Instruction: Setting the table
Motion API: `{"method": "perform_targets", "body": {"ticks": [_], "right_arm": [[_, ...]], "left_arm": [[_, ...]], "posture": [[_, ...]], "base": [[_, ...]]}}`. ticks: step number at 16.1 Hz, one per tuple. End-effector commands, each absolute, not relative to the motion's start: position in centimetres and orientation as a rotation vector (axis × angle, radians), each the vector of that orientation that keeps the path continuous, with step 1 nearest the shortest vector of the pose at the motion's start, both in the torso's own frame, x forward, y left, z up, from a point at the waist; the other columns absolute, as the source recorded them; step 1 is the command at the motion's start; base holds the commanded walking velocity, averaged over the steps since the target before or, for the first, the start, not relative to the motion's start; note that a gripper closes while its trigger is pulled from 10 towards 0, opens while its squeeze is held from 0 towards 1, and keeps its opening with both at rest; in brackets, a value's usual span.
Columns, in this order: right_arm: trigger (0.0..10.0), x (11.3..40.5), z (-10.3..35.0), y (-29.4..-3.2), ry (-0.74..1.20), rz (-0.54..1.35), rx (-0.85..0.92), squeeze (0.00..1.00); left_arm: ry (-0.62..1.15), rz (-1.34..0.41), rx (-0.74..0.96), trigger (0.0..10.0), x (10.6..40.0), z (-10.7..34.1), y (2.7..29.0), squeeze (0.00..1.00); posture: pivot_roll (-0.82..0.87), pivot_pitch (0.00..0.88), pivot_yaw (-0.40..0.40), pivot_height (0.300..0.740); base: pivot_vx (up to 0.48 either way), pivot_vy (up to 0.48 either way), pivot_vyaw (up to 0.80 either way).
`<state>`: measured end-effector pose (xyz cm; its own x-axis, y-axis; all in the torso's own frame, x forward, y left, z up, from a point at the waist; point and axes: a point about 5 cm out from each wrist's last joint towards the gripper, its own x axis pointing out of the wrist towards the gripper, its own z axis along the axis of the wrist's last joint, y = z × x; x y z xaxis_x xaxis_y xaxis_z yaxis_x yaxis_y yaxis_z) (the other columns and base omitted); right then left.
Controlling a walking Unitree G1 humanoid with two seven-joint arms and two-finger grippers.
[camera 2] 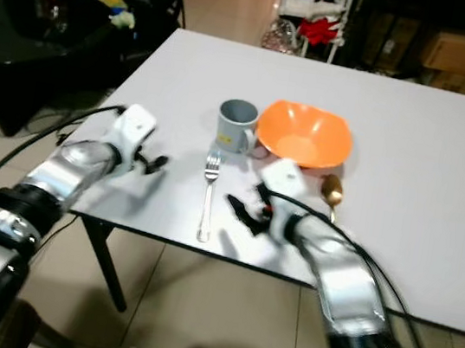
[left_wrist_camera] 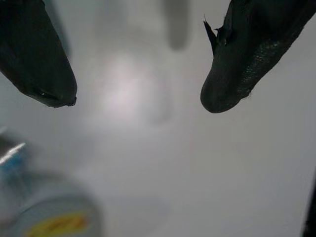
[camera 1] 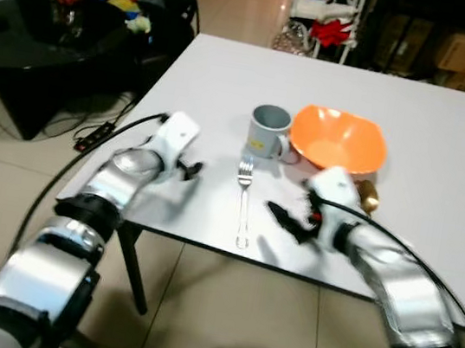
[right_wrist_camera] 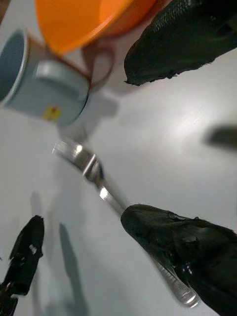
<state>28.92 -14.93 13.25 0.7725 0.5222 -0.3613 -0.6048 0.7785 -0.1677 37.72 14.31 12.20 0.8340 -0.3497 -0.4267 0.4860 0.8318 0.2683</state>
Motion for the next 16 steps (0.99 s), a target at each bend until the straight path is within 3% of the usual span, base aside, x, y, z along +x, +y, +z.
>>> {"method": "perform_targets", "body": {"ticks": [1,2,3,4,6,9,10,11,16], "right_arm": [[10.0,28.5,14.0,-15.7,0.292,0.609,-0.286,0.00],[10.0,27.8,14.3,-16.9,0.302,0.570,-0.293,0.00],[10.0,27.6,14.4,-17.2,0.305,0.560,-0.289,0.00],[10.0,26.6,14.5,-18.4,0.313,0.543,-0.281,0.00],[10.0,25.0,14.2,-19.8,0.336,0.562,-0.275,0.00],[10.0,23.5,13.7,-19.9,0.380,0.668,-0.263,0.00],[10.0,23.3,13.6,-19.6,0.388,0.697,-0.238,0.00],[10.0,23.0,13.5,-19.2,0.395,0.734,-0.217,0.00],[10.0,22.9,13.6,-18.9,0.396,0.749,-0.218,0.00]], "left_arm": [[0.379,-0.496,0.326,10.0,37.4,12.3,13.2,0.00],[0.412,-0.530,0.250,10.0,36.9,12.1,11.8,0.66],[0.414,-0.537,0.239,10.0,36.8,12.0,11.5,0.66],[0.440,-0.541,0.203,10.0,36.6,11.8,10.8,1.00],[0.488,-0.539,0.187,10.0,36.3,11.2,10.2,1.00],[0.547,-0.510,0.172,10.0,36.3,10.5,9.5,1.00],[0.565,-0.508,0.149,10.0,36.2,10.3,9.3,0.72],[0.585,-0.520,0.080,10.0,36.2,10.2,8.5,0.00],[0.609,-0.521,0.031,10.0,36.1,10.1,7.7,0.00]], "posture": [[0.08,0.000,0.091,0.740],[0.07,0.000,0.094,0.740],[0.07,0.000,0.093,0.740],[0.05,0.000,0.095,0.740],[0.04,0.000,0.099,0.740],[0.03,0.000,0.103,0.740],[0.03,0.000,0.102,0.740],[0.03,0.000,0.099,0.740],[0.02,0.000,0.108,0.740]], "base": [[0.000,0.000,0.00],[0.000,0.000,0.00],[0.000,0.000,0.00],[0.000,0.000,0.00],[0.000,0.000,0.00],[0.000,0.000,0.00],[0.000,0.000,0.00],[0.000,0.000,0.00],[0.000,0.000,0.00]]}}
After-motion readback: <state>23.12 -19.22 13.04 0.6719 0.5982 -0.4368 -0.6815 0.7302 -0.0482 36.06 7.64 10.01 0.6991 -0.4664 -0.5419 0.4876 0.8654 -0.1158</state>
